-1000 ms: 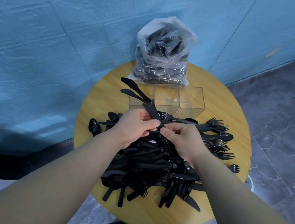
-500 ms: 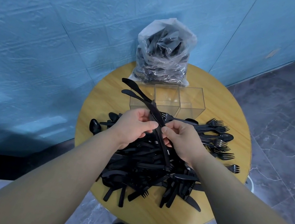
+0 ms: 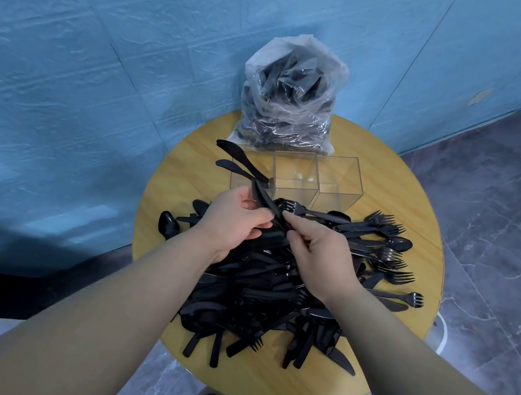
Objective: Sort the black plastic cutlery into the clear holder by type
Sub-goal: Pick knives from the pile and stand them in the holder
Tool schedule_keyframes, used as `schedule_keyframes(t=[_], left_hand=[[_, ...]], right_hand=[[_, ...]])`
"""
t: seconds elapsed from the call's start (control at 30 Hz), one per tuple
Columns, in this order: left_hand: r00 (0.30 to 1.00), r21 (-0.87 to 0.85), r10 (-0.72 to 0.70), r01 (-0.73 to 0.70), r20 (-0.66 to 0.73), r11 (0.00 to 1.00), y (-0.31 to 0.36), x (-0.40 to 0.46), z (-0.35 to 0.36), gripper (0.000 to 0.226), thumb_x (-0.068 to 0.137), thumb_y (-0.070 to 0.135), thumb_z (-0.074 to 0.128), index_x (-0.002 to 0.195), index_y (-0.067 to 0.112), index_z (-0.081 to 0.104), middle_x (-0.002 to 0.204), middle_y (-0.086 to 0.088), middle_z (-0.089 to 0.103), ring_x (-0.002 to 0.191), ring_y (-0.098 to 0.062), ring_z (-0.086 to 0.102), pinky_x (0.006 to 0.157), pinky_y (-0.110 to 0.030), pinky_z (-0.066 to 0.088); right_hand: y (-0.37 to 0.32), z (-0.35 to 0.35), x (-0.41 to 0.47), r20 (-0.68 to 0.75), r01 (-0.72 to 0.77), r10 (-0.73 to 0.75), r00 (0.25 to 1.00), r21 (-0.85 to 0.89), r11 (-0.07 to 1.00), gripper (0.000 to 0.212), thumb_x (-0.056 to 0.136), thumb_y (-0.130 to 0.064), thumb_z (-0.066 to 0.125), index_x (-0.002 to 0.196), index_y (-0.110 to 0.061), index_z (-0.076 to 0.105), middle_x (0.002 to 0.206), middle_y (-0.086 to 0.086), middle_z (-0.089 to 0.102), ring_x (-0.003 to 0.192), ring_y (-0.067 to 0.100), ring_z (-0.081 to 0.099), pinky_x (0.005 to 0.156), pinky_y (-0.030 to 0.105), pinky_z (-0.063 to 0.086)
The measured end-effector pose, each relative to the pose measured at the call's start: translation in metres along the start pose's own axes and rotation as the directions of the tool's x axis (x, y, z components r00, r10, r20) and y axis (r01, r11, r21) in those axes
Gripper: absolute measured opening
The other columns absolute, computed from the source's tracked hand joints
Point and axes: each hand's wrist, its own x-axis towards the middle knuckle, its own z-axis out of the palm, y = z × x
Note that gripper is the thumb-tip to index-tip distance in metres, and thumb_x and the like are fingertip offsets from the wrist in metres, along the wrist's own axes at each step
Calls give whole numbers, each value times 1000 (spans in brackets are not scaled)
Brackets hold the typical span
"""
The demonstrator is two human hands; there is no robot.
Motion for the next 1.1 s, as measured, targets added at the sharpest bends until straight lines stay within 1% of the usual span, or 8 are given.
schedule_keyframes(t=[0.2, 0.33, 0.43, 0.53, 0.6, 0.7, 0.93, 1.1], left_hand=[[1000, -31, 6, -6, 5, 999, 1, -1, -2, 19, 89, 3, 62, 97, 21, 63, 87, 5, 70, 73, -6, 66, 64, -20, 51], [1000, -15, 30, -30, -2, 999, 1, -2, -4, 19, 89, 4, 62, 95, 21, 63, 86, 4, 70, 76, -8, 66, 64, -20, 50], [999, 37, 38, -39, 18, 999, 3, -3, -6, 20, 88, 3, 60, 95, 21, 65, 86, 5, 70, 75, -7, 62, 62, -18, 47], [997, 12, 3, -4, 71, 1000, 5, -3, -8, 22, 90, 1, 53, 99, 15, 66, 85, 2, 65, 74, -8, 55, 61, -19, 43], [997, -36, -26, 29, 78, 999, 8, -4, -8, 14, 96, 11, 50, 98, 16, 64, 87, 1, 61, 76, -8, 54, 63, -21, 42], [999, 30, 3, -4, 35, 1000, 8, -2, -5, 14, 99, 24, 49, 93, 18, 60, 87, 5, 59, 77, -6, 55, 65, -20, 44], [1000, -164, -5, 9, 22, 986, 9, 0, -11, 13, 100, 15, 45, 94, 10, 55, 85, -2, 55, 74, -8, 52, 64, -21, 44], [997, -204, -45, 58, 70, 977, 13, -3, -20, 13, 100, 19, 47, 100, 11, 57, 88, -2, 57, 75, -10, 54, 63, -21, 42]], right_hand=[[-1, 1, 0, -1, -13, 13, 1000, 100, 995, 35, 94, -20, 57, 129, -22, 59, 111, -4, 68, 101, 10, 63, 94, 24, 47], [-3, 3, 1, -16, -32, 35, 999, 152, 988, 32, 96, -19, 52, 127, -22, 60, 104, -6, 69, 93, 1, 59, 85, 9, 41], [-2, 4, 3, -72, -20, 28, 997, 109, 994, 30, 95, -17, 56, 124, -20, 63, 111, -6, 68, 102, 5, 60, 88, 8, 38], [0, 3, 6, -119, 21, -20, 993, 10, 1000, 29, 93, -16, 59, 121, -18, 65, 110, -2, 70, 103, 13, 62, 91, 19, 44], [0, 5, 7, -125, 92, -105, 987, -110, 990, 27, 91, -14, 62, 117, -17, 68, 98, 2, 71, 92, 21, 65, 82, 31, 51], [-1, 7, 8, -118, 173, -199, 973, -201, 964, 26, 88, -12, 65, 113, -15, 69, 86, 2, 68, 79, 24, 65, 69, 30, 51], [-6, -1, 11, 126, 42, -32, 992, -72, 997, 39, 101, -29, 39, 139, -23, 47, 116, 2, 66, 104, 21, 61, 92, 34, 47], [-8, -2, 18, 122, 121, -102, 987, -161, 980, 37, 101, -26, 41, 137, -27, 49, 106, 3, 65, 103, 24, 58, 85, 36, 47]])
